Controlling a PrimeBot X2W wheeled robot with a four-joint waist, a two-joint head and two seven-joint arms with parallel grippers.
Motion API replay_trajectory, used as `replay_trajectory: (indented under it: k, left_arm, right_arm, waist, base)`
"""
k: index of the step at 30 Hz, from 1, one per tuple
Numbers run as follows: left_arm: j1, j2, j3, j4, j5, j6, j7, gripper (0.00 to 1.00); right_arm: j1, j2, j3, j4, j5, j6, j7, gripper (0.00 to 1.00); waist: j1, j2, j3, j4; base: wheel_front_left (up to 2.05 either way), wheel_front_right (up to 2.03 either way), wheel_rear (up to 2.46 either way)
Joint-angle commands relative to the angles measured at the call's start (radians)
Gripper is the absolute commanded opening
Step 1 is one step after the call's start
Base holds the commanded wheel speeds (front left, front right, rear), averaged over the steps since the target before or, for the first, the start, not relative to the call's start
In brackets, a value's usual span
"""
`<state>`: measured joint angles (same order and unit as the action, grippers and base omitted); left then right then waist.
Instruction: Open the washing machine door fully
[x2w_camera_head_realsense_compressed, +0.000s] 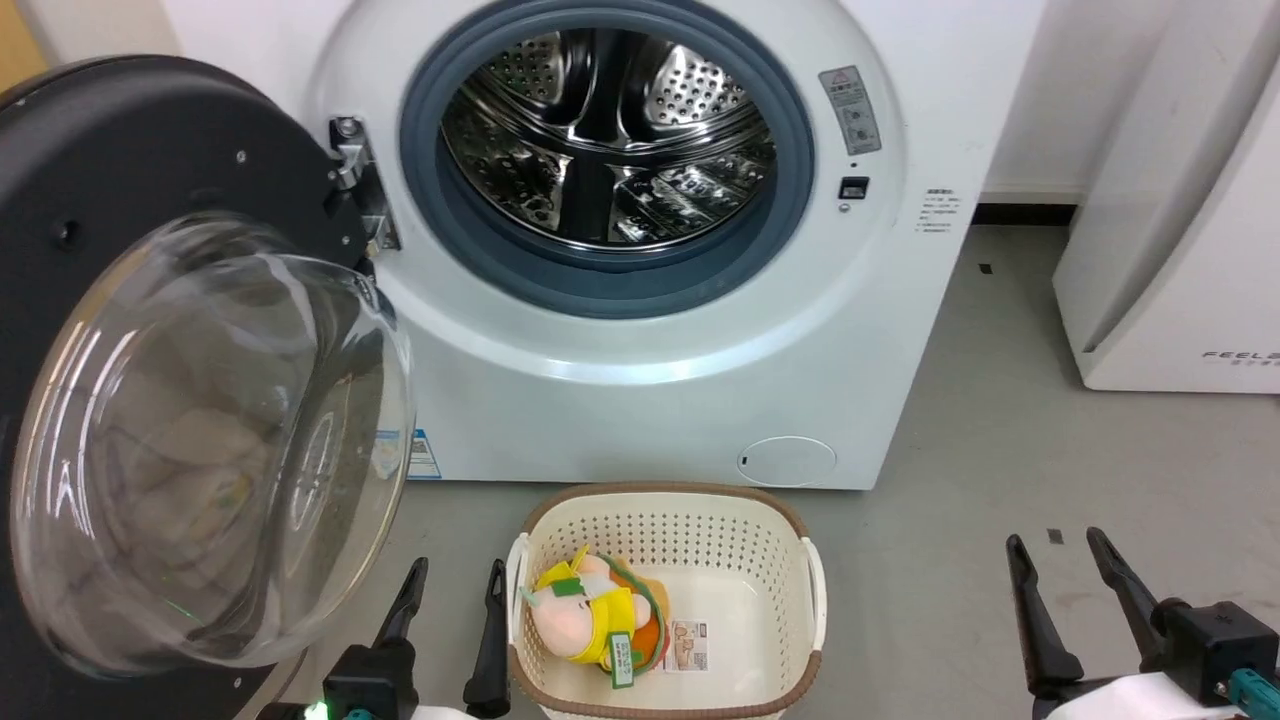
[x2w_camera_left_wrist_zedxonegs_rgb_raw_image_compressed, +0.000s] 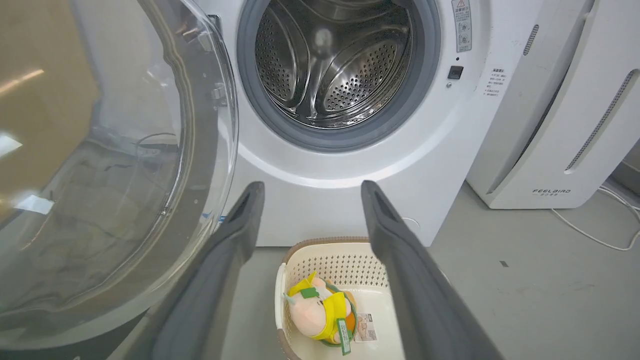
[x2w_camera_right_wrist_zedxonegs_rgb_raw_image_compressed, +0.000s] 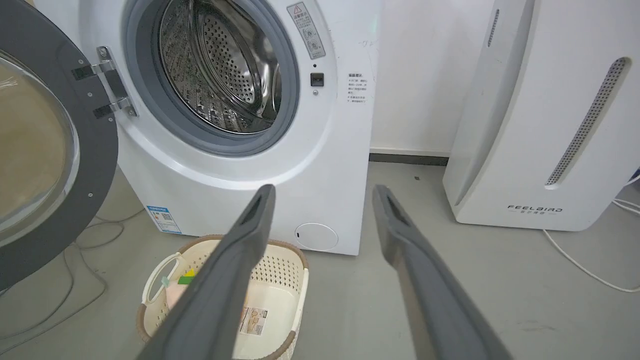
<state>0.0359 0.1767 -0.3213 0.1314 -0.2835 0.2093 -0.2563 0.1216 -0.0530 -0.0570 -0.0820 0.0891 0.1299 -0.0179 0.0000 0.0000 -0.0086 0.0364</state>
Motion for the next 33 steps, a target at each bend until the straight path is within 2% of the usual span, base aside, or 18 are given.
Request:
replay_trajectory:
  k: [1, 11, 12, 33]
  left_arm:
    - [-0.013, 0.004, 0.004, 0.003, 0.001, 0.003, -0.005, 1.0]
    - [-0.011, 0.01, -0.003, 0.019, -0.008, -0.016, -0.004, 1.0]
    - [0.0, 0.004, -0.002, 0.018, -0.008, -0.013, 0.0, 0.0]
    - [-0.005, -0.017, 0.046, -0.004, 0.035, -0.043, 0.039, 0.0]
  right_arm:
    - [0.013, 0.003, 0.002, -0.006, 0.002, 0.001, 0.003, 1.0]
    - [0.01, 0.003, -0.004, 0.011, 0.016, 0.001, -0.004, 1.0]
    - [0.0, 0.0, -0.003, 0.011, 0.009, 0.0, -0.001, 0.0]
    - [-0.018, 0.0, 0.007, 0.022, -0.006, 0.0, 0.002, 0.0]
  waist:
    - [0.0, 0.0, -0.001, -0.003]
    - [0.0, 0.0, -0.009, 0.0]
    - [0.0, 0.0, -0.01, 0.0]
    - [0.0, 0.0, -0.007, -0.006]
  base:
    - [0.0, 0.0, 0.0]
    - [0.0, 0.0, 0.0]
    - [0.0, 0.0, 0.0]
    - [0.0, 0.0, 0.0]
